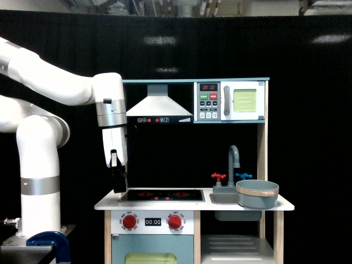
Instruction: Put the bowl inside the kitchen cabinet
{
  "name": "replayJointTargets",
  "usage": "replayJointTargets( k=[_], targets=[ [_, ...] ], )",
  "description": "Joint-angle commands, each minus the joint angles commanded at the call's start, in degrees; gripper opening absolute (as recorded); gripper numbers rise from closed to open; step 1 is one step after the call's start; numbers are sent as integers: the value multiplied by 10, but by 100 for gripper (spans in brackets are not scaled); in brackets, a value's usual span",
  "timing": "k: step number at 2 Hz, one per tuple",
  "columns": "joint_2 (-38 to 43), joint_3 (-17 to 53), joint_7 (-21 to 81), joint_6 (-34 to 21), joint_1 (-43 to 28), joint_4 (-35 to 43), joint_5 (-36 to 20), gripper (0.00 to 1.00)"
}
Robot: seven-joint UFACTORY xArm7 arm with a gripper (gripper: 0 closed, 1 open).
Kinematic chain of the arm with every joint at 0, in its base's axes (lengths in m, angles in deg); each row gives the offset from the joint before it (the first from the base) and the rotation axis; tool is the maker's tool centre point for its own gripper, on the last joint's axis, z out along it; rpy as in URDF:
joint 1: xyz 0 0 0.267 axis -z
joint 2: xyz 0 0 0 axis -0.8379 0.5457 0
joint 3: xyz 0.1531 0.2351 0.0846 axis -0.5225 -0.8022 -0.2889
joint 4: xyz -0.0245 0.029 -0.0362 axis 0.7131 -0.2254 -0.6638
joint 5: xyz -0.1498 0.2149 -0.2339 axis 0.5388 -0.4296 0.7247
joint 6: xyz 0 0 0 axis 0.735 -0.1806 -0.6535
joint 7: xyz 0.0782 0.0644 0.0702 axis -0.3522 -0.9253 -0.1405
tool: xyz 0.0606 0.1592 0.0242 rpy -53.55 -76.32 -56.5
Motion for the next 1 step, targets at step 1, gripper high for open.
replayJointTargets(
  k=[1],
  targets=[
    [24, 4, -11, 39, 12, -5, -2, 100]
  ],
)
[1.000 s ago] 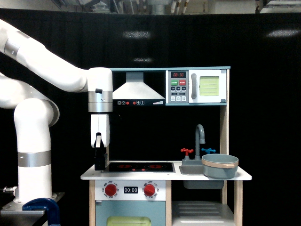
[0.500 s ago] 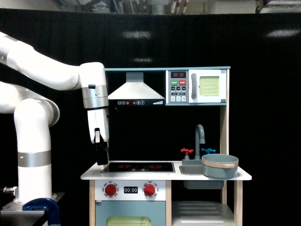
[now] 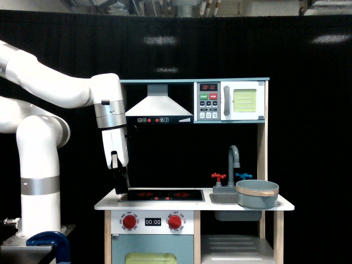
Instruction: Put the bowl inside the kitchen cabinet
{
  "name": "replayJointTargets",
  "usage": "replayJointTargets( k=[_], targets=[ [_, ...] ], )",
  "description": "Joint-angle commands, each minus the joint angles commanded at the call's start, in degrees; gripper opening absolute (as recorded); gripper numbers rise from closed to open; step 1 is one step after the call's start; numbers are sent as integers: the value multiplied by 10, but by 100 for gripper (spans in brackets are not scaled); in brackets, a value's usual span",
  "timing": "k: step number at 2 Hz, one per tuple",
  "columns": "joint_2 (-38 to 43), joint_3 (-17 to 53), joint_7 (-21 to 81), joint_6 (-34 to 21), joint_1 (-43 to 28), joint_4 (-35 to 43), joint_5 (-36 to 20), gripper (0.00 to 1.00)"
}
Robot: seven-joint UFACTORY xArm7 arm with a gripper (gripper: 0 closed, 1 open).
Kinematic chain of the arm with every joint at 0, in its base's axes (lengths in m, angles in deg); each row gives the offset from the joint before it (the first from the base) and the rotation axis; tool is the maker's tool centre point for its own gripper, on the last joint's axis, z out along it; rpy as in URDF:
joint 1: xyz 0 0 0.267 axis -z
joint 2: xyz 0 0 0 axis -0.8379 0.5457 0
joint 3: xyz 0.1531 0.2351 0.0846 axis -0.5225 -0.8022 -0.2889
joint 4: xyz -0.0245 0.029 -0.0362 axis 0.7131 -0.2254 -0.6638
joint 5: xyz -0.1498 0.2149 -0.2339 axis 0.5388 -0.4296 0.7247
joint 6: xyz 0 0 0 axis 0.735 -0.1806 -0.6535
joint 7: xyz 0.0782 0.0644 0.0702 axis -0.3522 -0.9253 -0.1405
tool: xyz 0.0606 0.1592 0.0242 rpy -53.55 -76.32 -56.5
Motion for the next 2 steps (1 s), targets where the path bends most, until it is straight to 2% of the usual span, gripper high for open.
replayJointTargets(
  k=[1, 2],
  targets=[
    [142, 24, -40, 112, 65, 45, 2, 100],
    [497, 34, -152, 214, 18, 271, -166, 100]
  ],
)
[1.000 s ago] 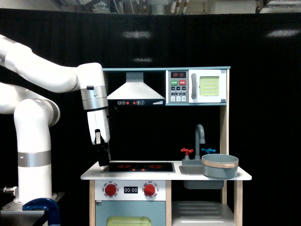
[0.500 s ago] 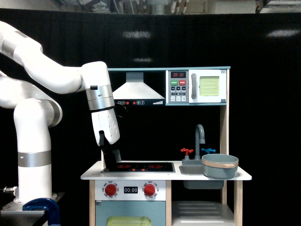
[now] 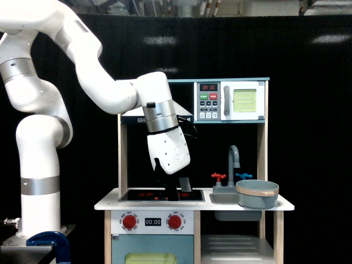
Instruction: Put the bowl inside the kitchen cabinet
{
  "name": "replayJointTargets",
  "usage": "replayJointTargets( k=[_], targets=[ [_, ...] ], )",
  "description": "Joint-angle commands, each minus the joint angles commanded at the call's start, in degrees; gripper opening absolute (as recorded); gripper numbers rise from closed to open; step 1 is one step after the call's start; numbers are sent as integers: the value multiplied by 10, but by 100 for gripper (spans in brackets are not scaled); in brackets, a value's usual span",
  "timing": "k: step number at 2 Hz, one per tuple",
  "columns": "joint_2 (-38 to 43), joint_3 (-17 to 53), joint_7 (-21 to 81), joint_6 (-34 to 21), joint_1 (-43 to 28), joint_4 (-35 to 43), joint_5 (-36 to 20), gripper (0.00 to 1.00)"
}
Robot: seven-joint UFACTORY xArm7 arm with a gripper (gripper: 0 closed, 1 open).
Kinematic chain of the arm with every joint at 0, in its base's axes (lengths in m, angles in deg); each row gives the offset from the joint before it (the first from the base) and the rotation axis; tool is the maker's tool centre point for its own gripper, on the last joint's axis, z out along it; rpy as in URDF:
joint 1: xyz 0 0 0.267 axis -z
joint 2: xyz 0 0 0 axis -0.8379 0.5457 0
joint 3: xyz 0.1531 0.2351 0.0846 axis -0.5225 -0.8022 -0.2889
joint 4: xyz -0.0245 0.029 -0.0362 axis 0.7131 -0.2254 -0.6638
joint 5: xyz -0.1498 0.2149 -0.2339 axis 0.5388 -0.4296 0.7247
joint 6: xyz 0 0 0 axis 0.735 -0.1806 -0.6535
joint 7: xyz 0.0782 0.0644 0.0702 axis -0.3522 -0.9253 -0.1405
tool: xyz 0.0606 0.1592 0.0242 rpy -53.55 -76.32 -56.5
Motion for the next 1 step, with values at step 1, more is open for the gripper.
replayJointTargets(
  k=[1],
  targets=[
    [66, -19, -13, 24, -39, 71, -87, 100]
  ],
)
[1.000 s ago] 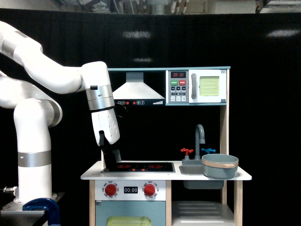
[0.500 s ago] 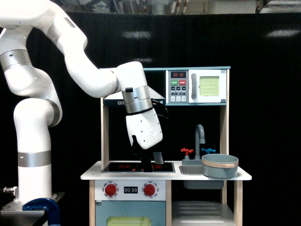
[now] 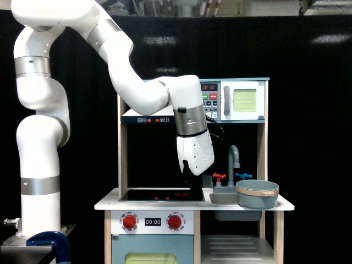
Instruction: Put the bowl inside the kitchen cabinet
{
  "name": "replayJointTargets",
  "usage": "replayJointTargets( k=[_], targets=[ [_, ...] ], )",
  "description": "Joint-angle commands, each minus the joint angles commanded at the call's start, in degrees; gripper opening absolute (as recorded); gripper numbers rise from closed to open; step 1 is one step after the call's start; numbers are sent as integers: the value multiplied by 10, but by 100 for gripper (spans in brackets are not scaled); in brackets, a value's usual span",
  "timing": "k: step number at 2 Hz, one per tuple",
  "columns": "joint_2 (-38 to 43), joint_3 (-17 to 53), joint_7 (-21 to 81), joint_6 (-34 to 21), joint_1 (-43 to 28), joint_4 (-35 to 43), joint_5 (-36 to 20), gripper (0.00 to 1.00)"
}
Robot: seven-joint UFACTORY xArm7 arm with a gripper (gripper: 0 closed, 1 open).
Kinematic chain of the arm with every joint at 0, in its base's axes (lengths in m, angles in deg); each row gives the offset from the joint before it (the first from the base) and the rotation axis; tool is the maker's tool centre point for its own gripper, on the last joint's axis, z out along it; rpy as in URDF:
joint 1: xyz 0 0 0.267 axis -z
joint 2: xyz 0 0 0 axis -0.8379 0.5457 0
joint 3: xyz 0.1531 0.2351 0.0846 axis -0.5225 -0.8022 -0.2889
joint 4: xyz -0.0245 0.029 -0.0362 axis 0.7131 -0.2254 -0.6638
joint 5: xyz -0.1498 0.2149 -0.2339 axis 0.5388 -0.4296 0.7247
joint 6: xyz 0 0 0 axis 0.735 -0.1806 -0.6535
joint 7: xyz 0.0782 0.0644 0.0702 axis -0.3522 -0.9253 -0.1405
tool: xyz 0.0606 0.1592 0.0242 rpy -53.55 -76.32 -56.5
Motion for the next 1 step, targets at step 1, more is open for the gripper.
replayJointTargets(
  k=[1],
  targets=[
    [14, -13, -45, 12, -12, 22, -32, 100]
  ],
)
